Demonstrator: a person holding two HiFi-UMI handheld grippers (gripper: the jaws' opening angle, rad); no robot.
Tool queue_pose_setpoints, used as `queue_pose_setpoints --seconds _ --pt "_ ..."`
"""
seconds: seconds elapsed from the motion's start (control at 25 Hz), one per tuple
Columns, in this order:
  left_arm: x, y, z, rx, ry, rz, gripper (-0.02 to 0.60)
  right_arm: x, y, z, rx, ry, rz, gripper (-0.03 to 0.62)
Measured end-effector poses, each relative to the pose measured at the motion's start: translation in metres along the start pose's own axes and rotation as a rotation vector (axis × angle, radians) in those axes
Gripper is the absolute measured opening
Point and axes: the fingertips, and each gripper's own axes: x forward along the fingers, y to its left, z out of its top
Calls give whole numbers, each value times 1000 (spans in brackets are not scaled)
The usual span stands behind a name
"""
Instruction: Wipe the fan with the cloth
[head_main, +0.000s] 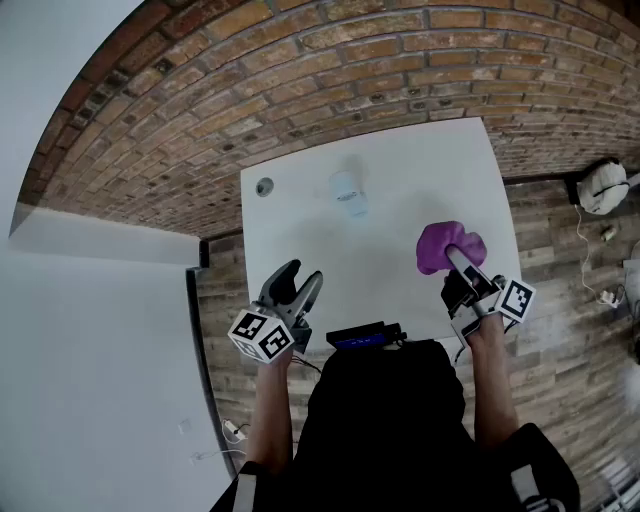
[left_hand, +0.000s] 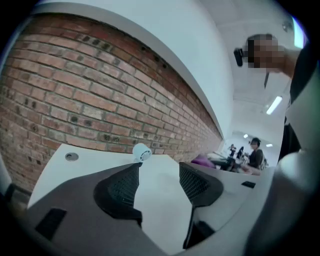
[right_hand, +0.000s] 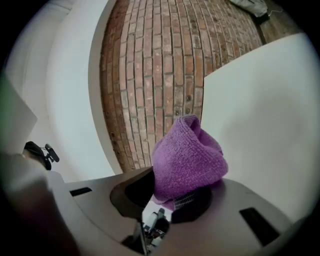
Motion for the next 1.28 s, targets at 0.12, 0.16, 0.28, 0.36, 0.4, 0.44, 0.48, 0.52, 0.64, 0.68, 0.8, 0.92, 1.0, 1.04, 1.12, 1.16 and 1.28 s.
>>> queue_pose_setpoints --seconds 0.12,0.16,0.28,0.36,0.4,0.44,0.48,0.52,0.64,0.68,0.8,0.92,1.0,1.04,1.12,1.16,1.28 --pt "47 38 -20 145 138 -30 284 -8 11 -6 -33 -45 -12 67" --pt "63 53 -27 185 178 -39 287 -12 13 -8 -40 -66 -23 68" --pt "115 92 -45 267 270 -87 287 -33 25 -16 -62 -161 -73 69" --pt "153 104 -54 314 293 -138 287 -53 38 -20 -98 -241 -110 69" --pt "171 107 -57 332 293 -165 287 -63 44 -24 -115 -279 -128 67" --pt "184 109 -58 344 285 -188 287 -71 49 -30 -126 -313 -144 67" --pt "193 111 -57 355 274 -210 287 -77 52 -37 -133 -339 -159 68" --pt "200 112 -56 367 263 -230 287 -83 54 -45 -141 -360 -174 67" --pt "214 102 -54 384 243 -300 198 -102 63 -56 -175 -415 -222 69" --pt "212 95 -57 387 246 -332 186 -108 68 -59 -187 -432 -236 67" --pt "181 75 -78 425 271 -431 183 -113 76 -66 -227 -443 -260 69" --pt "150 62 -93 439 269 -490 183 -88 76 -66 -282 -367 -273 69" --pt "136 58 -99 454 274 -488 184 -55 70 -70 -335 -254 -287 67" --pt "131 59 -98 465 269 -471 184 -34 65 -75 -374 -177 -293 68" --pt "124 60 -92 487 244 -424 184 9 51 -86 -472 4 -320 69" --pt "123 61 -89 501 240 -400 184 28 40 -91 -527 99 -346 69" --pt "124 61 -90 542 262 -350 179 86 22 -109 -712 362 -376 67"
